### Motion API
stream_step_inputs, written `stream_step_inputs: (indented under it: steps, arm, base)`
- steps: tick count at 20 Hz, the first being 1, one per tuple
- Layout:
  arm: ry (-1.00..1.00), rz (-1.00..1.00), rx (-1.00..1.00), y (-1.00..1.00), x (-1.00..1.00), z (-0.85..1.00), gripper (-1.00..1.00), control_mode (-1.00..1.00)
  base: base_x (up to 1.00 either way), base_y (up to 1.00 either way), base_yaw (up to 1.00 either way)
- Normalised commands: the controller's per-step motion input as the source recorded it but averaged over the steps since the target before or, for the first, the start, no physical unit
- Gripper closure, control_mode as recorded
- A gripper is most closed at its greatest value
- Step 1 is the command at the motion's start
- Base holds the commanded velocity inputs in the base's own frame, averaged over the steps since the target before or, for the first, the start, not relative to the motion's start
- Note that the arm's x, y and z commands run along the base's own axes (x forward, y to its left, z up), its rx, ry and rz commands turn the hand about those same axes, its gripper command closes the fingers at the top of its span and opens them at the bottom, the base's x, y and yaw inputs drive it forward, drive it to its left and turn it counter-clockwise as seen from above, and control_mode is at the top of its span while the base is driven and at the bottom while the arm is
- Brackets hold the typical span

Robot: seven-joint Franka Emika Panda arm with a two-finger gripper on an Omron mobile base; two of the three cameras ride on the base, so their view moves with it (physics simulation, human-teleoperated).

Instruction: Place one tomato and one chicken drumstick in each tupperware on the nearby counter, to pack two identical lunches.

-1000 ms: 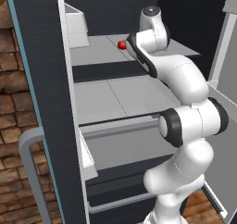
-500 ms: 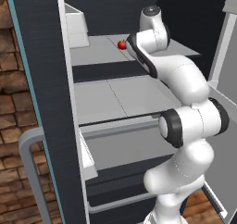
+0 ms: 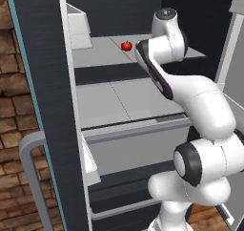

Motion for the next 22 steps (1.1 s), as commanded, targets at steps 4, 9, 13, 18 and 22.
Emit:
stream_step_inputs:
  steps: [4,9,13,18,22]
  arm:
    - [-0.01,0.04,0.06,0.00,-1.00,0.00,1.00,-1.00]
    - [0.00,0.21,0.01,0.07,-1.00,-0.03,1.00,-1.00]
    - [0.00,0.31,0.00,0.30,-0.97,-0.06,1.00,-1.00]
    - [0.00,0.30,0.00,0.32,-0.84,-0.03,1.00,-1.00]
    - [0.00,0.15,0.00,0.18,-0.41,-0.06,1.00,1.00]
  base:
    - [0.00,0.00,0.00]
    - [0.00,0.00,0.00]
    - [0.00,0.00,0.00]
    - [0.00,0.00,0.00]
    - [-0.42,0.21,0.12]
